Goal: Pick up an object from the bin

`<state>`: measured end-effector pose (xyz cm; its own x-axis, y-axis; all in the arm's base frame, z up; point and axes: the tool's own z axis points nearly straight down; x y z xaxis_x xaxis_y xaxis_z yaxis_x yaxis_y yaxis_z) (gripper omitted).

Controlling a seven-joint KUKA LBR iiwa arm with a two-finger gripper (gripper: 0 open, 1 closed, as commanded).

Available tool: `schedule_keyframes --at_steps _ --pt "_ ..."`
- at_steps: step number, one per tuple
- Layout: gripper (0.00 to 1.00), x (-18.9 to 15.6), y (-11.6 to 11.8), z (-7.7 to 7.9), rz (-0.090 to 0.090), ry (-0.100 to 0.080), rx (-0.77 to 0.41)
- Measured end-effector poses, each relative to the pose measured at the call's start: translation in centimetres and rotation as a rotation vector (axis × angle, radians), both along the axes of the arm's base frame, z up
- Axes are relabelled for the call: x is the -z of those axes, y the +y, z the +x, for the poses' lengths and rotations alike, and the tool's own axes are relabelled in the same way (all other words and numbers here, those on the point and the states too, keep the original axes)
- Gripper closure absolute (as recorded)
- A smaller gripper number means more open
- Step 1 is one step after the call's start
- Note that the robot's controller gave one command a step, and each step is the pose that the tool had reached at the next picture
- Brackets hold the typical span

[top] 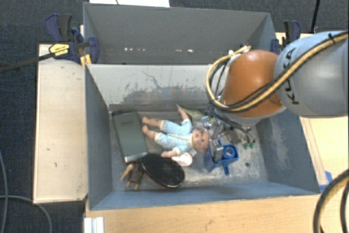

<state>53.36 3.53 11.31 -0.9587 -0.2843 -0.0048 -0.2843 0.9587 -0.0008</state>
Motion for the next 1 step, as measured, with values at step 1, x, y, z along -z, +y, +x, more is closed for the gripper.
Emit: schedule_keyframes --at_steps 1 --pt "1.0 -0.61 0.0 -0.15 0.0 0.008 0.001"
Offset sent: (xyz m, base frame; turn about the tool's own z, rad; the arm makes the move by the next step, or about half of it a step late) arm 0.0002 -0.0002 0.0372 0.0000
